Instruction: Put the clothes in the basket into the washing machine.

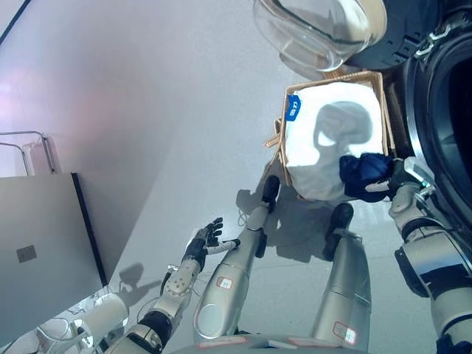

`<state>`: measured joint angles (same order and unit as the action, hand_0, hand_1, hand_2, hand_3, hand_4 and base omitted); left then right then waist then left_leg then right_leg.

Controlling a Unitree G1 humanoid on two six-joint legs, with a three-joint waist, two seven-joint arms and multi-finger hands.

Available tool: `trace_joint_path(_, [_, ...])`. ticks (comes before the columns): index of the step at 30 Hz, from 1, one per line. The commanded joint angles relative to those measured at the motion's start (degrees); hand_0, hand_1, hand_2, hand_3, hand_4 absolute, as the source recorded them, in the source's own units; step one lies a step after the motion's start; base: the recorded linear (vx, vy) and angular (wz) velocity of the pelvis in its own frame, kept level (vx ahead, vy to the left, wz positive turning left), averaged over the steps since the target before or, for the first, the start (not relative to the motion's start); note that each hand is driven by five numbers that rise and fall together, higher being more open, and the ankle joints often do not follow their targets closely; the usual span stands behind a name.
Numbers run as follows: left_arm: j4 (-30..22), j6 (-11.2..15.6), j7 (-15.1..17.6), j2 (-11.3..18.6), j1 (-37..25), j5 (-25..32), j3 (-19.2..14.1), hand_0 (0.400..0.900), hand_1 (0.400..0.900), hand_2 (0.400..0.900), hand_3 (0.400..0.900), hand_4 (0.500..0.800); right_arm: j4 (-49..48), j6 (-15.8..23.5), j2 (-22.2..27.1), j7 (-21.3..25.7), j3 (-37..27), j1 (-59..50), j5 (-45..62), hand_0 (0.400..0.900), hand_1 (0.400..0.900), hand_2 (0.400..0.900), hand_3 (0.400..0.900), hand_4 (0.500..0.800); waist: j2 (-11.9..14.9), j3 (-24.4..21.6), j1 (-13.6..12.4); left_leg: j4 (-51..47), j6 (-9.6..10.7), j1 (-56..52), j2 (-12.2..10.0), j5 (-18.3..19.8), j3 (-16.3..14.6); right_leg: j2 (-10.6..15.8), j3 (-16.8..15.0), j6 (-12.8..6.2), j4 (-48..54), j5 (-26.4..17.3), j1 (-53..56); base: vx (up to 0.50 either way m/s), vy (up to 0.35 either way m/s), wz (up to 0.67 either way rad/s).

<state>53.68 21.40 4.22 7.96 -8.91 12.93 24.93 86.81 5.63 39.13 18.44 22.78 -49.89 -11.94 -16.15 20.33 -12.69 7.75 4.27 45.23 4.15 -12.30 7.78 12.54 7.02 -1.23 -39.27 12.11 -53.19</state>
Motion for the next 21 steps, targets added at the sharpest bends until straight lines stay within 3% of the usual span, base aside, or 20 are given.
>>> trace_joint_path(1, [-2.17,2.19,1.45,1.27,2.44,2.74,-0.05,0.900,0.900,0.900,0.900,0.800,-1.47,1.16,4.94,0.23,3.97,-2.59,-0.08,0.900,0.900,0.900,0.900,0.800,-3.42,0.33,-0.79,6.02,-3.96,1.14,5.01,8.90,-2.53,-0.70,-3.05,-0.57,10.95,-7.70,2.76,0.03,0.008,0.09])
trace_joint_path(6, [-4.42,2.53,1.90,1.32,2.39,3.32,0.00,0.900,0.900,0.900,0.900,0.800,-0.81,1.09,6.13,0.06,4.83,-4.02,0.27,0.900,0.900,0.900,0.900,0.800,-3.60,1.09,-1.05,6.65,-3.96,3.45,5.74,8.81,-1.74,0.13,-2.85,-0.53,8.60,-6.72,0.25,0.03,0.003,0.13])
trace_joint_path(7, [-4.40,2.42,1.75,1.13,2.14,3.50,0.06,0.900,0.900,0.900,0.900,0.800,-0.35,1.13,5.88,0.11,4.45,-3.26,0.54,0.833,0.833,0.833,0.833,0.760,-3.66,1.16,-1.33,6.97,-3.98,3.76,5.94,8.88,-1.49,0.38,-2.78,-0.50,8.08,-6.28,0.12,0.02,-0.025,0.23])
trace_joint_path(8, [-4.46,2.32,1.81,0.85,2.00,3.16,0.41,0.900,0.900,0.900,0.900,0.800,0.35,1.18,5.71,0.29,3.69,-2.16,0.91,0.580,0.580,0.580,0.580,0.608,-3.86,1.11,-1.57,7.68,-4.02,4.10,6.37,9.10,-1.29,0.64,-2.82,-0.46,7.41,-5.99,-0.05,0.03,-0.022,0.28])
trace_joint_path(9, [-4.74,2.43,1.80,0.91,2.07,2.53,0.98,0.900,0.900,0.900,0.900,0.800,0.86,1.07,6.08,0.24,3.47,-2.11,1.09,0.400,0.400,0.400,0.400,0.500,-4.04,0.99,-1.93,8.28,-4.10,4.29,6.75,9.36,-1.04,0.96,-2.76,-0.42,6.56,-5.68,-0.18,0.03,-0.002,0.26])
trace_joint_path(15, [-8.30,2.71,0.49,1.36,4.24,0.86,1.99,0.900,0.900,0.900,0.900,0.800,0.92,1.91,6.33,-0.86,0.70,2.41,3.09,0.400,0.400,0.400,0.400,0.500,-4.88,0.04,-4.32,10.25,-4.75,5.26,8.15,9.96,-0.50,2.21,-2.56,-0.21,4.21,-4.60,-0.49,0.04,0.009,0.15])
trace_joint_path(21, [-7.30,2.69,1.04,1.72,4.20,0.53,1.60,0.900,0.900,0.900,0.900,0.800,-0.54,2.59,3.14,-0.13,-0.22,1.55,5.20,0.400,0.400,0.400,0.400,0.500,-4.40,-0.04,-5.20,11.06,-5.03,5.09,8.57,10.26,0.00,2.35,-2.09,-0.27,3.89,-4.39,0.20,0.01,0.000,0.03])
